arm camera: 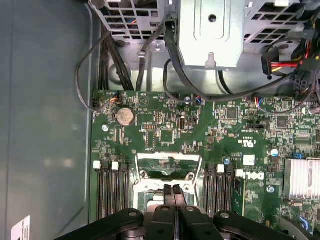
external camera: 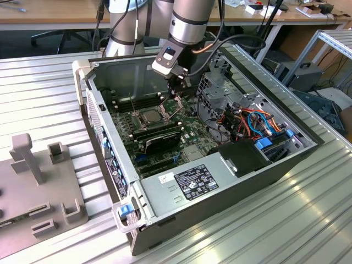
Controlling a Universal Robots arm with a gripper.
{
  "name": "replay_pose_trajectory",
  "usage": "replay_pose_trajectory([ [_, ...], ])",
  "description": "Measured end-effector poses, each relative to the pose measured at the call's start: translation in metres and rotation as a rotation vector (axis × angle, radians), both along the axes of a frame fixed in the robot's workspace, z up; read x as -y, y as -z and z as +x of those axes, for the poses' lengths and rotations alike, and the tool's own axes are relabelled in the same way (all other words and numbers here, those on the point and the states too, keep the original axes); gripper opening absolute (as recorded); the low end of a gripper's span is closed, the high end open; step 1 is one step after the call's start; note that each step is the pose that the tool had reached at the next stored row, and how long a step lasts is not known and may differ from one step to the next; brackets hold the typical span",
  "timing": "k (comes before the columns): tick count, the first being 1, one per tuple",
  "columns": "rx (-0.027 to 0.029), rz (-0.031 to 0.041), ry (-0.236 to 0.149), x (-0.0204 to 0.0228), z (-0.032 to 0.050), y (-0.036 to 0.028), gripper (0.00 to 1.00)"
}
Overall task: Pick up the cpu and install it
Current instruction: 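Close the cpu cover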
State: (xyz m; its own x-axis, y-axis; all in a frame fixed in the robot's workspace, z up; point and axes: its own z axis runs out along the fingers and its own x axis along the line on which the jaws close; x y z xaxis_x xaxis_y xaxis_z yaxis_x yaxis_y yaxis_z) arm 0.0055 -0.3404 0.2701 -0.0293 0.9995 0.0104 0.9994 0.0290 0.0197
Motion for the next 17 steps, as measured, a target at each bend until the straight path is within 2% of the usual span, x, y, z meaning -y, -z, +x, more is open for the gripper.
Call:
replay_pose_trajectory([
  [8, 0.0, 0.0, 0.0, 0.0, 0.0147, 0.0009, 0.11],
  [10, 0.0001, 0.0001, 0.0, 0.0, 0.0233, 0.0015, 0.11],
  [17, -0.0004, -0.0002, 0.0, 0.0001, 0.0403, 0.0034, 0.11],
])
